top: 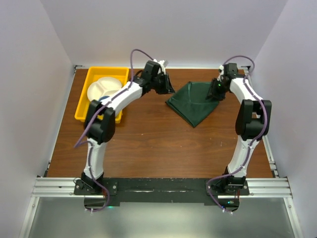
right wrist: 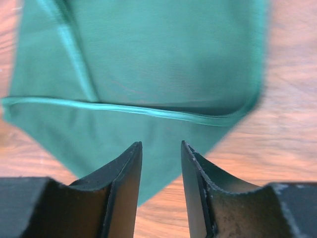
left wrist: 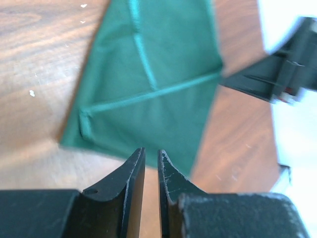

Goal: Fold the napkin, place the utensils inside, and roll it up
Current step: Fold the napkin

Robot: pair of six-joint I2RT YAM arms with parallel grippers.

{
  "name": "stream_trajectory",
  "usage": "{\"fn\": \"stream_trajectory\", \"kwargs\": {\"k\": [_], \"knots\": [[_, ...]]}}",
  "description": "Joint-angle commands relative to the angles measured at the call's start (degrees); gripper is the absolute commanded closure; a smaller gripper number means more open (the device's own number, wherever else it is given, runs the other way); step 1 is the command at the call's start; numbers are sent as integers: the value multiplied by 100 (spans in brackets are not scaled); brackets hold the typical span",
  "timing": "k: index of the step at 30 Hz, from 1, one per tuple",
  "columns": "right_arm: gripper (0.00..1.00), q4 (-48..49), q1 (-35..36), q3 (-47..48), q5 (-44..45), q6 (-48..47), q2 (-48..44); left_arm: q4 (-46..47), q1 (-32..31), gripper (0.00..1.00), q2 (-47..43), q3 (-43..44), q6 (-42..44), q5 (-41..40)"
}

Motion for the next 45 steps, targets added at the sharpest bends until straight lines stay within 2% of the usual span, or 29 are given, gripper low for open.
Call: {"fn": "stream_trajectory", "kwargs": {"k": [1,4,7,12,16,22,35,39,42,45], "knots": [[61,-317,681,675,333,-160,-23,-513,33,79,-1348,-733,194,294],[65,-257,999,878,484,-143,118,-435,16,78,-2323,-2049,335,383],[69,-256,1183,1159,431,-11,442,-470,33,77,-3246,-2911,458,330],[69,-406,1719,1502,939,-63,881,-988,33,77,-4188,-3407,696,58],[79,-477,1913,1486,1537,-28,962,-1059,33,76,-4636,-3644,679,5],[85,-309,2062,1143,1679,-107,997,-963,51,76,-4620,-3584,643,-4],[85,271,2449,-219,1433,-55,690,-831,42,76,-4531,-3460,503,198],[85,341,2660,-614,1196,270,496,-734,42,76,-4584,-3574,441,250],[84,324,2827,-764,1108,577,259,-699,42,77,-4593,-3645,441,277],[77,149,2889,-564,1221,596,30,-699,68,77,-4611,-3715,441,268]]}}
